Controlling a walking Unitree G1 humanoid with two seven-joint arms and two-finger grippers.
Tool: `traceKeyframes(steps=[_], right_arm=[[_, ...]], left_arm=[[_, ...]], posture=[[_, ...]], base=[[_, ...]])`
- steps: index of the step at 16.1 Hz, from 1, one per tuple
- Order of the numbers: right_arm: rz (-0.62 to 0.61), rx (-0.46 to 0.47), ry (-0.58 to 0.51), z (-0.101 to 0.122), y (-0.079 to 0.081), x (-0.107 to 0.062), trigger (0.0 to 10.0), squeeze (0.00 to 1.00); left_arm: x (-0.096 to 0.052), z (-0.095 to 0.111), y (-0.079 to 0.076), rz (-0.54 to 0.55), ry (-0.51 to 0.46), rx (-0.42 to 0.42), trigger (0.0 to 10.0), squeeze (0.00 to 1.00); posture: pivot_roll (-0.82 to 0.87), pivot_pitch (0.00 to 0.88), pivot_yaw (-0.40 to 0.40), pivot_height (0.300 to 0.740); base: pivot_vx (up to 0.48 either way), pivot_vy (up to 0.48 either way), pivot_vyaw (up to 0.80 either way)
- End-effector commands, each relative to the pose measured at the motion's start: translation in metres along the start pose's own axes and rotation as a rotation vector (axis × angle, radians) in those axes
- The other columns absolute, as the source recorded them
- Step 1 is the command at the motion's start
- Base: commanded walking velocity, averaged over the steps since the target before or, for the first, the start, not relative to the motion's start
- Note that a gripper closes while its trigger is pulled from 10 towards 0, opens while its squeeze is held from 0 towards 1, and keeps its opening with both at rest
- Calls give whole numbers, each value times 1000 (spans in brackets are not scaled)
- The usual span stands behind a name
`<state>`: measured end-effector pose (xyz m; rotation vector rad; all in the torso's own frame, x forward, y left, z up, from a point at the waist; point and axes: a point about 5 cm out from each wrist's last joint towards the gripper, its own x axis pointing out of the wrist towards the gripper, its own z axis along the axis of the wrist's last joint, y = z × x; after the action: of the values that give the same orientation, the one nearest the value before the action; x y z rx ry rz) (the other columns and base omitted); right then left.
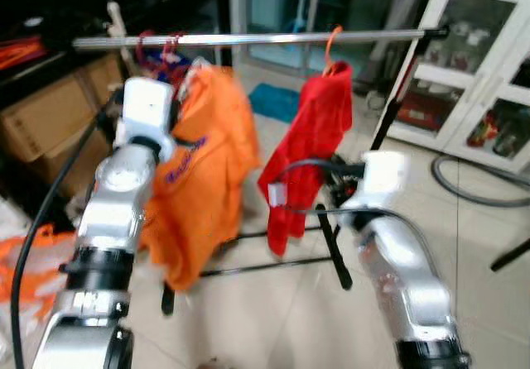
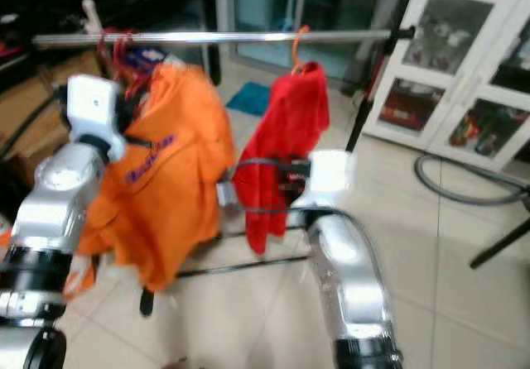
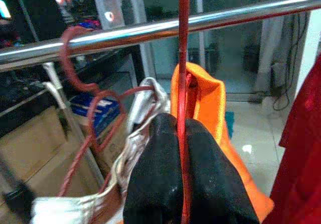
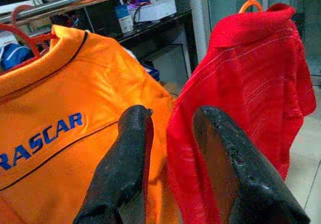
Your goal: Hang hanger
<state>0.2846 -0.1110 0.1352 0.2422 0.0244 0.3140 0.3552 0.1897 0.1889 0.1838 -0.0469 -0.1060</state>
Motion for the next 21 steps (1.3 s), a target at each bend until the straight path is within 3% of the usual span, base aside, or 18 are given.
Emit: traceKeyframes(steps=[1,5,7,10,12,18,20,21], right_arm=[[-23,-16,-21,8,-7,-2,10000,0],[130,-57,29,5,6,-10,10000,0],[137,-67,36,6,4,-14,10000,0],[204,-55,63,4,12,-19,10000,0],[361,-39,14,15,23,-26,10000,0],[387,-49,12,19,27,-26,10000,0],[382,-54,10,19,27,-24,10000,0],[381,-56,11,19,28,-24,10000,0]], left_arm=[[8,22,-8,-34,-90,7,10000,0],[33,26,-5,-47,-80,-6,10000,0],[41,28,-5,-62,-72,-2,10000,0],[45,16,-8,-93,0,4,10000,0],[46,6,-9,-93,40,11,10000,0],[51,-4,-18,-205,144,8,10000,0],[51,-9,-13,-189,190,9,10000,0],[51,-10,-9,-163,199,-2,10000,1000]], posture=[[42,26,29,740],[29,31,27,740],[23,39,24,740],[17,38,11,740],[13,31,-3,740],[5,15,-5,740],[2,7,3,740],[4,9,0,740]], base=[[356,0,0],[353,0,0],[354,0,0],[117,0,0],[0,0,0],[0,0,0],[0,0,0],[0,0,0]])
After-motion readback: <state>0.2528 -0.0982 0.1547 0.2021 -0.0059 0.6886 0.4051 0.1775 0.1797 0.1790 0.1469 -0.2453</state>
